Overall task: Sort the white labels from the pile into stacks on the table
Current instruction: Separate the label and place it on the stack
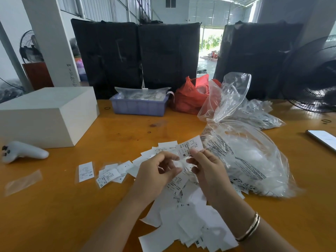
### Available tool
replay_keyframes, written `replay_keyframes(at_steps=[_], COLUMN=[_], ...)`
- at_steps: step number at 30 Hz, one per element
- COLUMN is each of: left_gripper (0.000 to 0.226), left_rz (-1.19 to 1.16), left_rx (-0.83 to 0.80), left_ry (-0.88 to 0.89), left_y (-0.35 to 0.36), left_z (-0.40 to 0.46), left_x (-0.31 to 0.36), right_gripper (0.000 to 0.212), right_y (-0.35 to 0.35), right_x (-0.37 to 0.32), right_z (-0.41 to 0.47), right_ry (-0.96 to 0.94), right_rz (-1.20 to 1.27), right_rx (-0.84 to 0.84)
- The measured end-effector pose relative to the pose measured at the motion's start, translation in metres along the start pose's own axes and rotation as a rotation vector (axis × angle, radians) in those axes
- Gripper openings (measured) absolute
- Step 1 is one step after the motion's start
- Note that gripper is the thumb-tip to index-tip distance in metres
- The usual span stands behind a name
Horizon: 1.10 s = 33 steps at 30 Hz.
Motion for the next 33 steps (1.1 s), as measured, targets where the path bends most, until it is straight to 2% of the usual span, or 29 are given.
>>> replay_keyframes(at_steps=[11, 18, 23, 29, 33], left_gripper=[0.021, 0.024, 0.028, 0.030, 0.023], left_rz=[-0.013, 0.008, 0.006, 0.003, -0.030], left_rx=[0.037, 0.017, 0.033, 0.049, 0.072], left_ry=[0.003, 0.015, 0.027, 0.016, 0.005], left_y=[-0.0024, -0.0018, -0.0015, -0.0026, -0.0031], left_z=[0.0014, 0.0003, 0.0003, 0.0018, 0.0030], left_x=[0.0016, 0.0017, 0.0015, -0.0011, -0.0021], right_gripper=[0.016, 0.003, 0.021, 0.019, 0.006], right_y=[-0.0049, -0.0056, -0.0055, -0.0042, -0.0071], right_x=[0.0017, -0.0023, -0.0009, -0.0014, -0.0028], right_z=[0.0013, 0.0044, 0.0032, 0.0017, 0.0039], right_ry=[-0.045, -0.078, -0.156, -0.302, -0.359], right_rz=[-0.082, 0.072, -0.059, -0.263, -0.331], right_rx=[0.045, 0.058, 0.024, -0.016, -0.002])
Point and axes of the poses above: each hand's wrist, its own z-axis towards the middle knuckle, its own y-axis out of the palm, x = y × z, the point moved 2 cm from there along z, towards the middle knuckle, and after that the axes turned 11 degrees about x, right-handed, at the moved point
